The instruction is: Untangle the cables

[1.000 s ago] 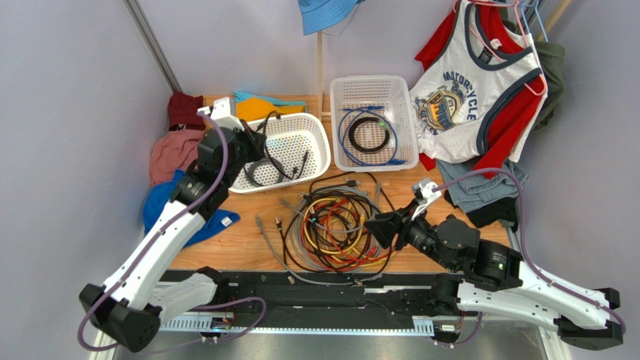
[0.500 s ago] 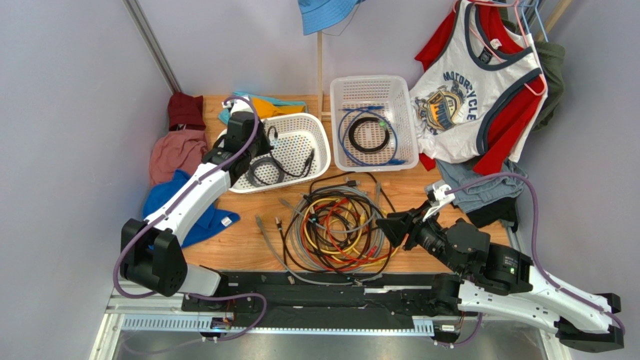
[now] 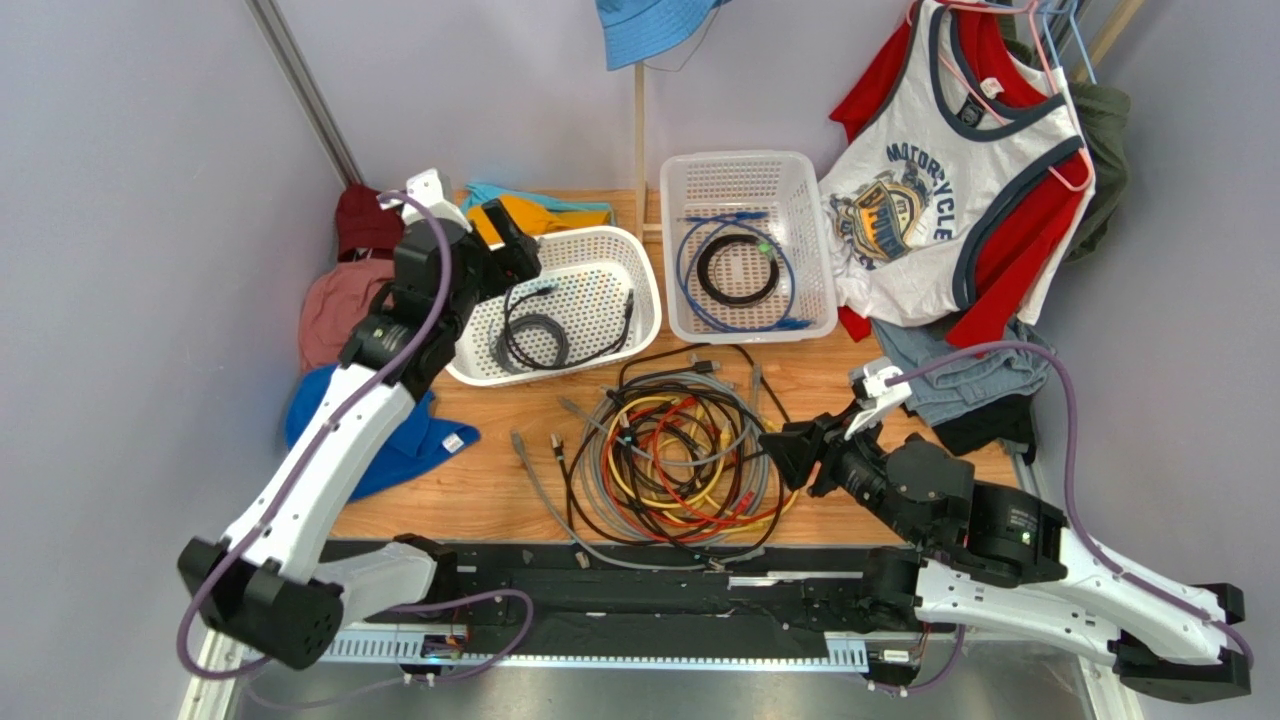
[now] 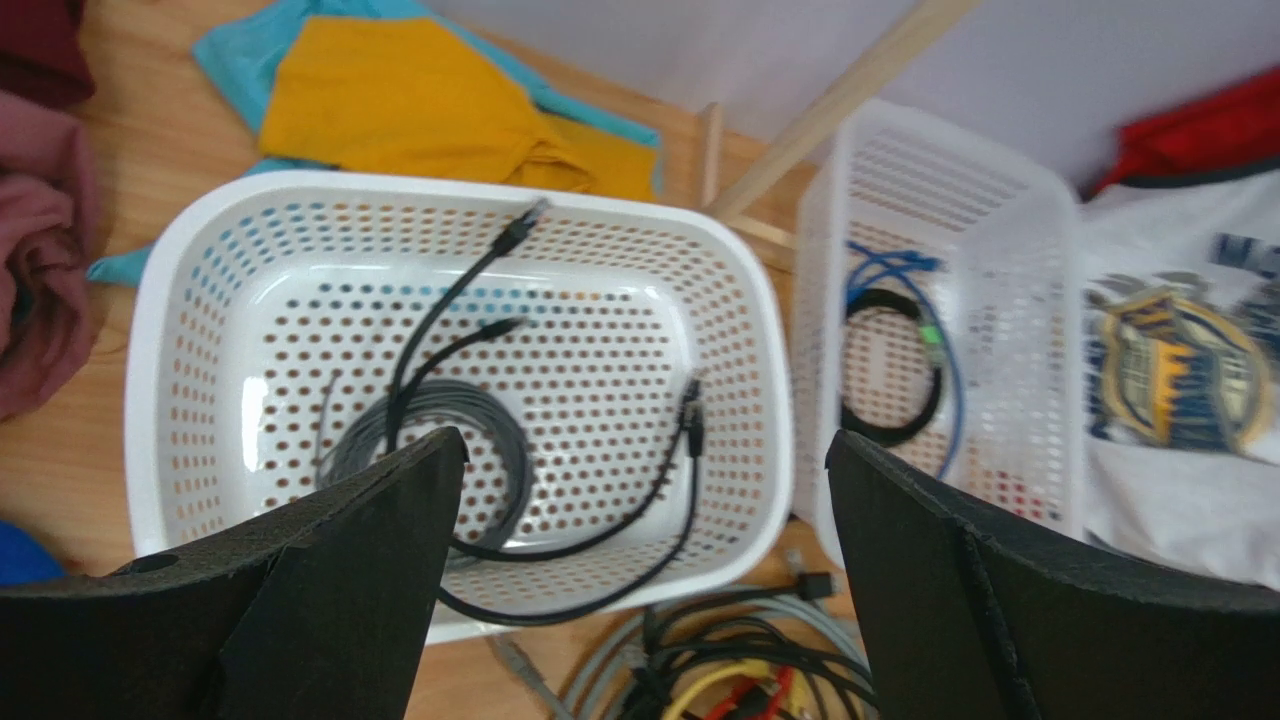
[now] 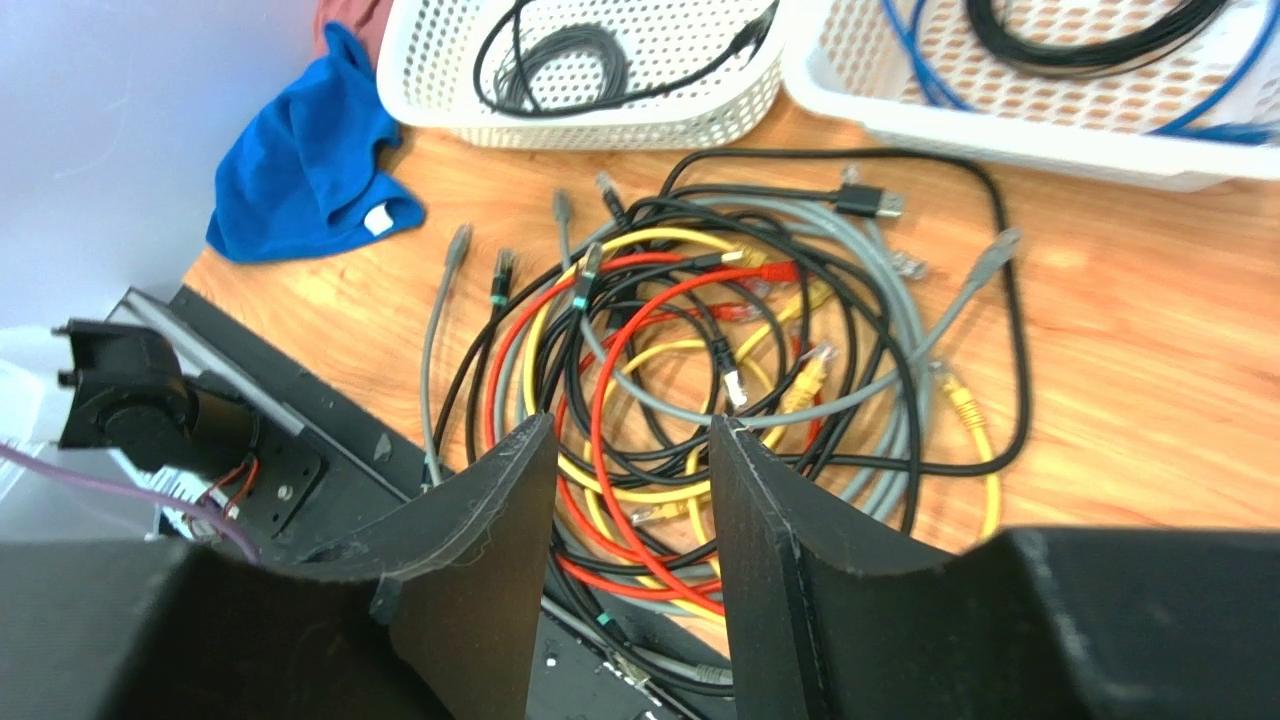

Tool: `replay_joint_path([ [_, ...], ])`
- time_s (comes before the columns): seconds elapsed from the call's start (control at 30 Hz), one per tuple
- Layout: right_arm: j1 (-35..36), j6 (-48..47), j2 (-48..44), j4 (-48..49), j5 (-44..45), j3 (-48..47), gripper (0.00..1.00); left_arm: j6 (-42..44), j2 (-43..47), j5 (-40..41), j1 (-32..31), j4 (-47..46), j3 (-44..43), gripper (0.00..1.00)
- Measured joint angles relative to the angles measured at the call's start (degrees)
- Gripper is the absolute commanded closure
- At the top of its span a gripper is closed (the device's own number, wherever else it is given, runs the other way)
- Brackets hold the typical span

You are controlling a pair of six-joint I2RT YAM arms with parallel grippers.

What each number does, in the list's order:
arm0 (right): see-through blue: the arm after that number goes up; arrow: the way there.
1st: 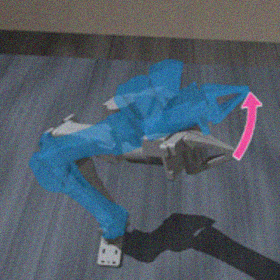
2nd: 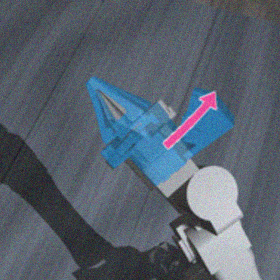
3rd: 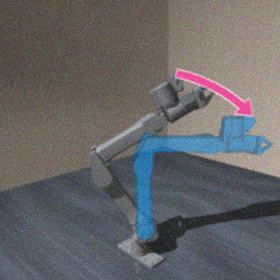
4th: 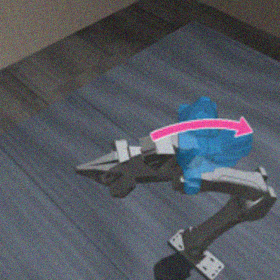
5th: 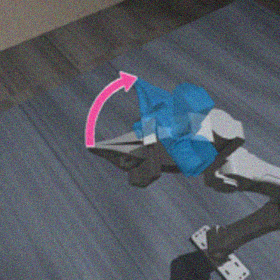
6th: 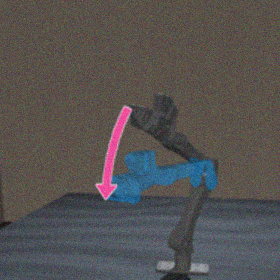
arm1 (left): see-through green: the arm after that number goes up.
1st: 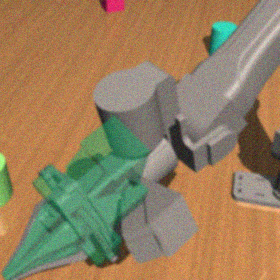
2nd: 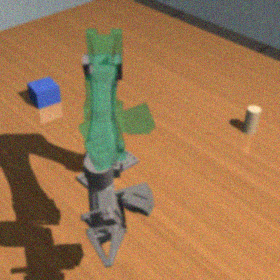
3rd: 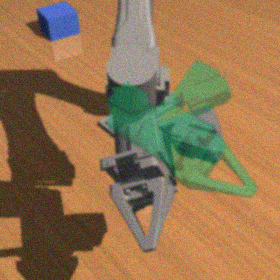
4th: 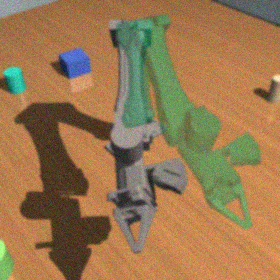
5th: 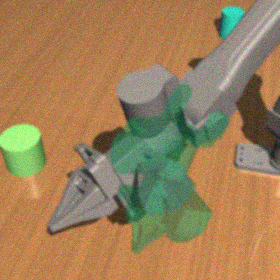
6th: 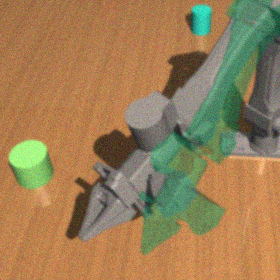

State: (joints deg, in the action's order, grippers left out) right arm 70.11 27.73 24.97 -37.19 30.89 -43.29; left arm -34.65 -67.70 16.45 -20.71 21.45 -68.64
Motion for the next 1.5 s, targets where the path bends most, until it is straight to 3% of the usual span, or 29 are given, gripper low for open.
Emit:
replay_joint_path([
  [0.2, 0.00, -0.46, -0.46, -3.65, 2.89, -4.74, 0.54, -0.02, 9.73, -3.04, -6.16, 0.94, -0.79, 0.01],
  [0.57, 0.00, 1.92, 0.42, -4.85, 3.48, -1.20, 0.54, 0.96, 10.03, -9.86, -10.32, 7.61, 2.95, 0.01],
  [0.83, 0.00, 0.85, 4.20, -5.25, 4.59, 0.44, 0.46, 3.93, 6.60, -4.72, -20.59, 9.64, 2.62, 0.01],
  [0.93, 0.00, 0.09, 3.67, -7.08, 7.28, -1.60, 0.34, 4.09, 6.49, -2.25, -23.21, 10.93, 2.91, 0.01],
  [0.97, 0.00, 0.04, 3.17, -7.48, 8.68, -2.62, 0.24, 4.02, 6.99, -1.29, -24.13, 10.73, 3.48, 0.01],
  [1.0, 0.00, 0.13, 2.43, -7.63, 9.84, -3.43, 0.22, 3.85, 7.72, -0.50, -25.14, 10.60, 4.37, 0.01],
  [1.17, 0.00, 0.96, -2.82, -5.60, 11.61, -3.26, 0.17, 0.70, 8.90, 2.58, -30.80, 11.02, 9.33, 0.01],
  [1.3, 0.00, 1.95, -2.08, -1.92, 7.45, 0.59, 0.17, -4.04, 10.80, 4.33, -32.09, 11.61, 15.32, 0.01],
  [1.5, 0.00, 5.14, 10.97, 3.04, -0.37, 5.35, 0.22, -9.73, 17.62, 1.60, -32.09, 9.01, 24.57, 0.12],
])
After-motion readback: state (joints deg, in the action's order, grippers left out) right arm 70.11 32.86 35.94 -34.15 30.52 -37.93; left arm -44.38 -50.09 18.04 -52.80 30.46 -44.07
